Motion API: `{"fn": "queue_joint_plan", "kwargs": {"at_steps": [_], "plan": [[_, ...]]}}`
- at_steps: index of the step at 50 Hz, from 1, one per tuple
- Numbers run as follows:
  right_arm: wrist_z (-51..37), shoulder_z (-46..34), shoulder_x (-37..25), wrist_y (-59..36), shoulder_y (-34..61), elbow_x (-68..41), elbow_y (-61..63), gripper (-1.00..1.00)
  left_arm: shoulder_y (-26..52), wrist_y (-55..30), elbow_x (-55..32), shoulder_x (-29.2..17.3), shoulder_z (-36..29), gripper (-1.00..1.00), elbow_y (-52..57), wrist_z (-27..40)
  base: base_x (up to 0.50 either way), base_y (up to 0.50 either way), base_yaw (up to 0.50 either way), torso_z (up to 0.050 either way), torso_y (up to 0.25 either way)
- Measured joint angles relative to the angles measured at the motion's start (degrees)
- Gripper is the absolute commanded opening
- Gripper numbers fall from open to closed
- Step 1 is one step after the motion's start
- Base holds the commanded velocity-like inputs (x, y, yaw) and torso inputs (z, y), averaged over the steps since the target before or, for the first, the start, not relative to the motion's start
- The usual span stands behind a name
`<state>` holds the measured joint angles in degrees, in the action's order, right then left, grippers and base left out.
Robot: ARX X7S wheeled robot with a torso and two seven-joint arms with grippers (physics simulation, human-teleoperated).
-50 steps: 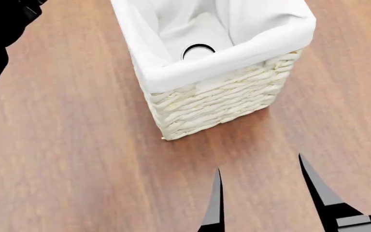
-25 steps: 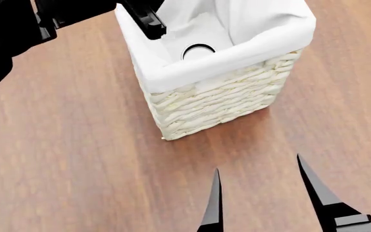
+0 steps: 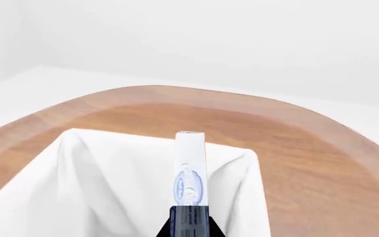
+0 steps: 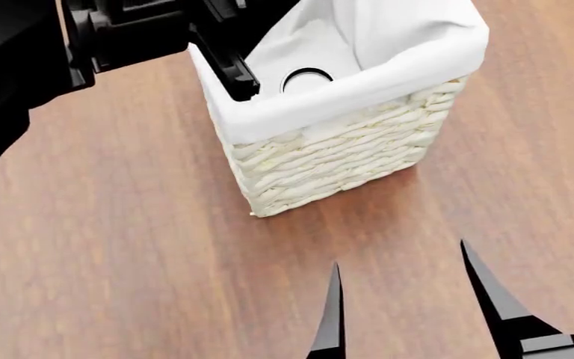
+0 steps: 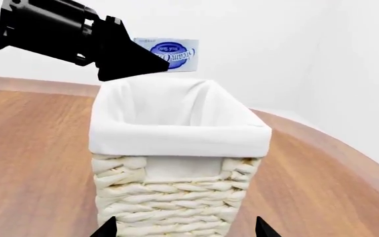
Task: Pick up the alphabet soup and the cream cheese box, and put them in the basket.
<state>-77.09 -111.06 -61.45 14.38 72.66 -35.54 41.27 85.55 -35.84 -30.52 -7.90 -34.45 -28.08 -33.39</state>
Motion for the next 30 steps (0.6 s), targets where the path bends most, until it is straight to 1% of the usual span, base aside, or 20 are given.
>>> {"fn": "queue_joint_plan", "kwargs": {"at_steps": [15, 16, 30], "plan": [[0.1, 0.5, 0.0, -0.3, -0.3, 0.0, 0.2, 1.00, -0.7, -0.3, -0.4, -0.5, -1.2, -1.00, 1.1, -0.2, 0.00, 0.00, 0.00, 0.000, 0.001], [0.2, 0.5, 0.1, -0.3, -0.4, 0.1, 0.2, 1.00, -0.7, -0.4, -0.5, -0.6, -1.2, 1.00, 1.2, -0.3, 0.00, 0.00, 0.00, 0.000, 0.000], [0.4, 0.9, 0.3, -0.5, -0.8, 0.1, 0.1, 1.00, -0.3, -2.4, -3.5, -1.0, -0.3, 1.00, 2.9, -0.9, 0.00, 0.00, 0.00, 0.000, 0.000]]}}
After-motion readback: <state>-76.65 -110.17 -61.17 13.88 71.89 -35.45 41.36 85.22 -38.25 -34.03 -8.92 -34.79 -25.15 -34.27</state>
